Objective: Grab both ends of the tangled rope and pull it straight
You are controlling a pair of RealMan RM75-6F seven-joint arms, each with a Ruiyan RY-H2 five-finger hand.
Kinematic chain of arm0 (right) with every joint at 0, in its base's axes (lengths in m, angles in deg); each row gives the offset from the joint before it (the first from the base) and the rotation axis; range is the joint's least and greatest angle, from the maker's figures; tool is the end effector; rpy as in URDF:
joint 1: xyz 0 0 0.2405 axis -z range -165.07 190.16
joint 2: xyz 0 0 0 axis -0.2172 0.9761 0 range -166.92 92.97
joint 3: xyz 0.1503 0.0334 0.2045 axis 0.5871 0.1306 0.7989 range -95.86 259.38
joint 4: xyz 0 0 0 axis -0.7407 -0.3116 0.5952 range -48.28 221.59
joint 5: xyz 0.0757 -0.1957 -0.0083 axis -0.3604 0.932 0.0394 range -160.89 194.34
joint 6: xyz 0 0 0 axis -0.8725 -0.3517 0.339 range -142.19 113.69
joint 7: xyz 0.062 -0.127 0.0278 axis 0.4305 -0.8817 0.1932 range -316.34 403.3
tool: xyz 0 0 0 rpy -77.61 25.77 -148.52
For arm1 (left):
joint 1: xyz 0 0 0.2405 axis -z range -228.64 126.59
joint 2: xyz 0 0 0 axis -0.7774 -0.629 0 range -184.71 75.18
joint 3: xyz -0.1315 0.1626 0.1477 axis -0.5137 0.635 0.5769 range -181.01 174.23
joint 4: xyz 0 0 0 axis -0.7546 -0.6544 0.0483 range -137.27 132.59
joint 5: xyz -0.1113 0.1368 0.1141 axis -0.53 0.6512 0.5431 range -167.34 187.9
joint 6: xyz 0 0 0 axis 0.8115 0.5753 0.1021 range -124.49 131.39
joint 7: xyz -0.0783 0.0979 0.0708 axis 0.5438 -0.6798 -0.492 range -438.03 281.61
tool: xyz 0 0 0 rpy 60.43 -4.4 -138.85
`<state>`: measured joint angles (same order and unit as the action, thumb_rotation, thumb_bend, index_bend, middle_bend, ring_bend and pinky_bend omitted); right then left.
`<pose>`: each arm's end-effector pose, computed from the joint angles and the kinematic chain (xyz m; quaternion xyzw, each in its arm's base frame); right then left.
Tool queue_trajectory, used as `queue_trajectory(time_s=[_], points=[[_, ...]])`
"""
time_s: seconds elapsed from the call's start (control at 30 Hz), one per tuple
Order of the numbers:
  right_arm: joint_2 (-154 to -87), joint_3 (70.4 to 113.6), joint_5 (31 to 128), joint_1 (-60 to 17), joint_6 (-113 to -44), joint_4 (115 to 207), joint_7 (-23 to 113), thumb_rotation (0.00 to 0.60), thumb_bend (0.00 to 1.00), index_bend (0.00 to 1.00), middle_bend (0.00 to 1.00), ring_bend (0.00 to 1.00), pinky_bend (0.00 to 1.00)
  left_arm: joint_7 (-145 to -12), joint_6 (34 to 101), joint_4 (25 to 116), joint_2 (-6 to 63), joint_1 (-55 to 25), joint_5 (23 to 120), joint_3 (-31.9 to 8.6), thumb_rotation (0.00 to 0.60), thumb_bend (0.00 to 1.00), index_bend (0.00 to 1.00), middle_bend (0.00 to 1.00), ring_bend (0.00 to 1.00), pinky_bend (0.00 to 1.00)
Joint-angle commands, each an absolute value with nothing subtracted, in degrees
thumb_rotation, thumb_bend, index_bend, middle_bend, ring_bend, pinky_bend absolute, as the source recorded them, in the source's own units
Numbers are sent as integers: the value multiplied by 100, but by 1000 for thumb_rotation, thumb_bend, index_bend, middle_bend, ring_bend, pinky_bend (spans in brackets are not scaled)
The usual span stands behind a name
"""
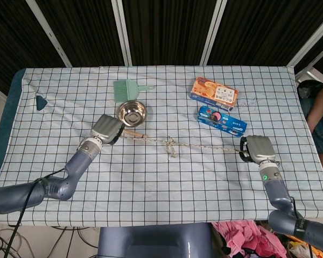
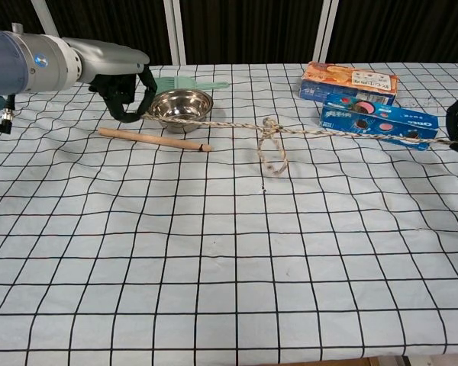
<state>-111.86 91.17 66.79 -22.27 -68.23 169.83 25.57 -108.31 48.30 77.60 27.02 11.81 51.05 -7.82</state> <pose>-0.2695 -0.3513 0.0796 0.6456 -0.4547 0.2689 0.5516 -0.1143 0.4173 0.0107 -0.7985 -0.3111 -0.2504 0.4505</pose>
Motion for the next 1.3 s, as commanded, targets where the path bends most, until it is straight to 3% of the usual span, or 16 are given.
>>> queue_trajectory(time_s=[0.03, 0.6, 1.3], points=[[-11060, 9085, 6689, -2130, -6852, 16997, 2648, 600, 453, 654, 825, 963, 870, -10872, 4921, 7885, 2515, 1109, 5139, -739, 600, 472, 635, 1000, 956, 840], [-10564, 9021, 6820, -1709, -6880, 16837, 3210, 600, 454, 654, 825, 963, 870, -10454, 5117, 8302, 1688, 588, 5534, -629, 600, 478, 638, 1000, 956, 840], [-10564, 8959, 6823, -1431, -6579, 16205, 3612, 600, 459, 656, 826, 963, 870, -9843, 4807, 7777, 1719, 151, 6094, -542, 600, 479, 641, 1000, 956, 840]])
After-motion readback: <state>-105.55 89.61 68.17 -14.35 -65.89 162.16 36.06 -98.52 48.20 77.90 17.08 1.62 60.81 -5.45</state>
